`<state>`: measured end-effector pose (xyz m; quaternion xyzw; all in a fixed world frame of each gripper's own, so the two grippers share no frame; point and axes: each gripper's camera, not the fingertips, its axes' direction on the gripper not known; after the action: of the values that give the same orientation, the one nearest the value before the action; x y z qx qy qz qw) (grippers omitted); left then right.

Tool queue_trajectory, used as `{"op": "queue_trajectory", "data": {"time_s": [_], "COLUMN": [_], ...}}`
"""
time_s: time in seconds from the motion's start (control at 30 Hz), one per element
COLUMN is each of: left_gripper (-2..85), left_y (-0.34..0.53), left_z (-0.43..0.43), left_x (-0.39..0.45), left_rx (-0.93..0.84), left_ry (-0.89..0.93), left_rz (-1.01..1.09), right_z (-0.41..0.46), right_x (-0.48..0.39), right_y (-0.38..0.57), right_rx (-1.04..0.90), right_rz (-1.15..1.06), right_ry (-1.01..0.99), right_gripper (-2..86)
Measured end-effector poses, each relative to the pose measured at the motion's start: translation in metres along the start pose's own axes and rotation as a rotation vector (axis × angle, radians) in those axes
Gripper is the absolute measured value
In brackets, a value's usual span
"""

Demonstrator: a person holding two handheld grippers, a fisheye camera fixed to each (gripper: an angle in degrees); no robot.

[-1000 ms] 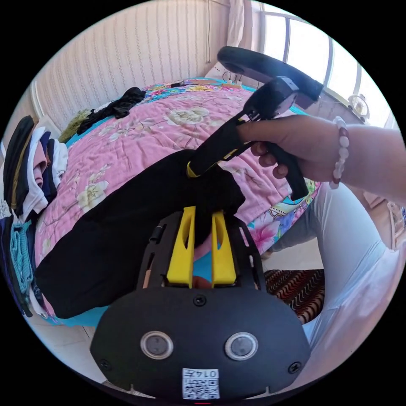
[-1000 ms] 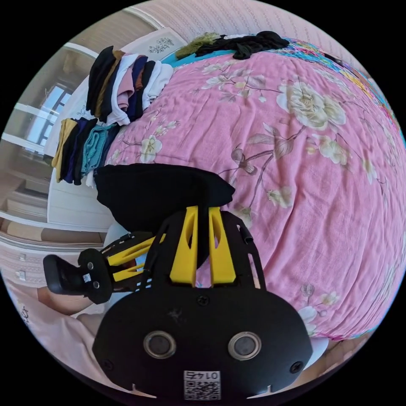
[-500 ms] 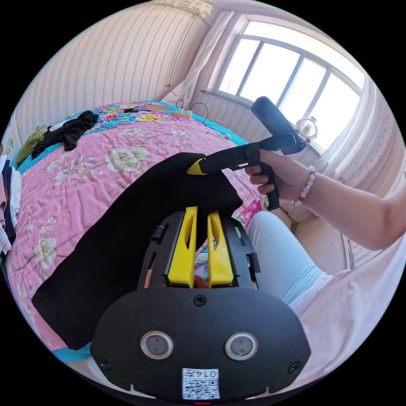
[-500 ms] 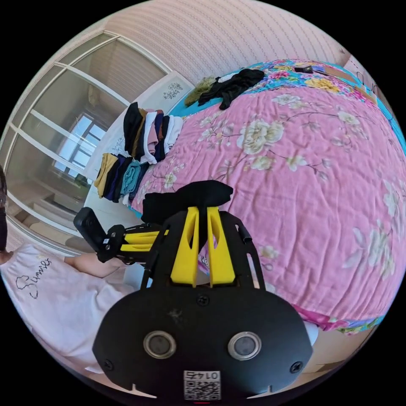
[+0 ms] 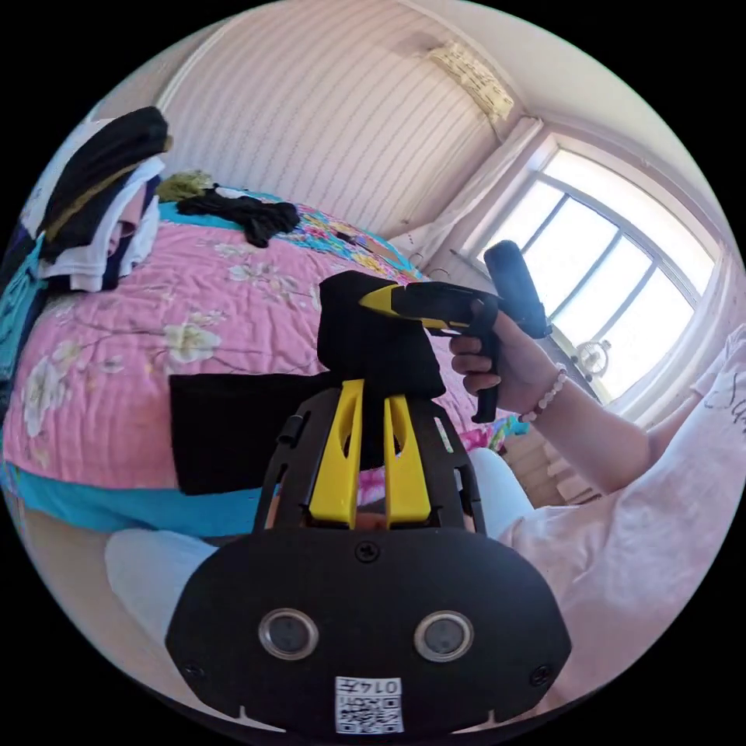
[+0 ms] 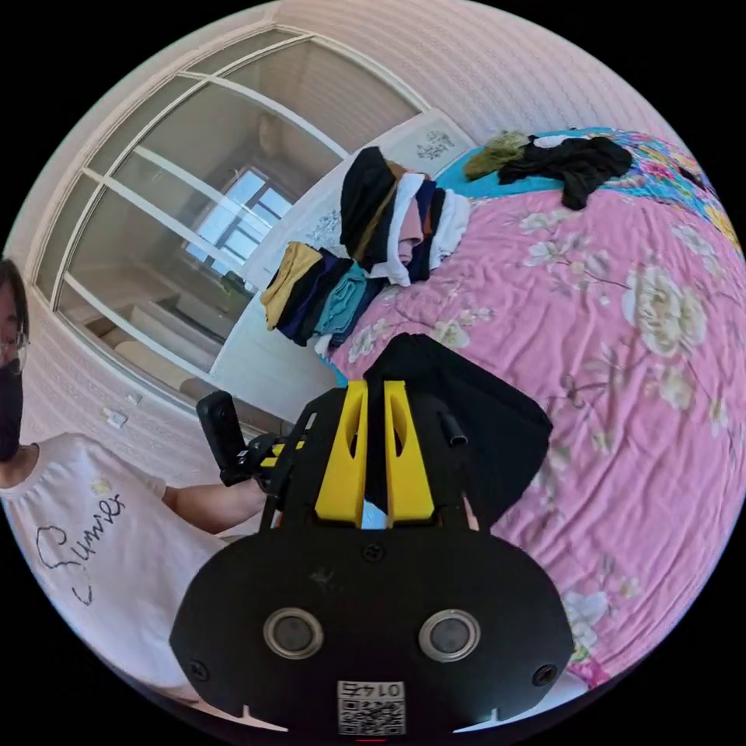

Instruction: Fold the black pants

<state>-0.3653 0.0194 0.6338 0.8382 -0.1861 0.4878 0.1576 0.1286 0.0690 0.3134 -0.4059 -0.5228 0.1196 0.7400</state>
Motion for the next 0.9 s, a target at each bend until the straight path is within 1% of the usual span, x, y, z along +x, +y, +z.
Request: {"op": "queue_trajectory", "data": {"time_s": [0.07,0.1,0.17,0.23,0.27,0.33,0.4,0.5,0.6,0.67,0.7,0.77,0.9], "left_gripper": [4.5,4.4,2.2,0.0,-0.4,-0.6,-0.4,2.7,7.3,10.8,11.6,13.3,13.5], "left_y": [0.015,0.019,0.034,0.043,0.047,0.049,0.047,0.035,0.019,0.005,0.002,-0.006,-0.012], "left_z": [-0.028,-0.033,-0.044,-0.049,-0.051,-0.051,-0.047,-0.029,-0.005,0.017,0.022,0.045,0.082], "left_x": [-0.033,-0.041,-0.071,-0.089,-0.096,-0.103,-0.107,-0.109,-0.113,-0.125,-0.129,-0.146,-0.158], "left_rx": [0.039,0.042,0.021,0.019,0.031,0.051,0.057,0.043,0.026,-0.013,-0.024,-0.061,-0.136], "left_ry": [-0.097,-0.113,-0.168,-0.183,-0.177,-0.181,-0.198,-0.213,-0.295,-0.323,-0.327,-0.315,-0.226], "left_rz": [-0.112,-0.138,-0.23,-0.298,-0.322,-0.336,-0.338,-0.302,-0.244,-0.24,-0.243,-0.294,-0.306], "right_z": [0.047,0.057,0.084,0.085,0.077,0.062,0.047,0.022,0.003,-0.011,-0.014,-0.019,-0.012], "right_x": [-0.028,-0.034,-0.046,-0.048,-0.047,-0.042,-0.034,-0.023,-0.013,-0.003,0.0,0.011,0.019], "right_y": [-0.02,-0.023,-0.032,-0.034,-0.033,-0.027,-0.018,0.009,0.045,0.071,0.076,0.088,0.087], "right_rx": [-0.071,-0.083,-0.125,-0.135,-0.12,-0.099,-0.109,-0.135,-0.163,-0.122,-0.109,-0.083,-0.053], "right_rz": [-0.066,-0.078,-0.096,-0.069,-0.059,-0.044,-0.019,0.013,0.075,0.17,0.196,0.279,0.304], "right_ry": [0.016,0.04,0.129,0.12,0.079,0.045,0.052,0.121,0.248,0.34,0.346,0.335,0.292], "right_gripper": [5.0,5.4,6.5,6.7,6.7,6.6,6.3,6.2,7.3,10.6,11.5,13.6,14.1]}}
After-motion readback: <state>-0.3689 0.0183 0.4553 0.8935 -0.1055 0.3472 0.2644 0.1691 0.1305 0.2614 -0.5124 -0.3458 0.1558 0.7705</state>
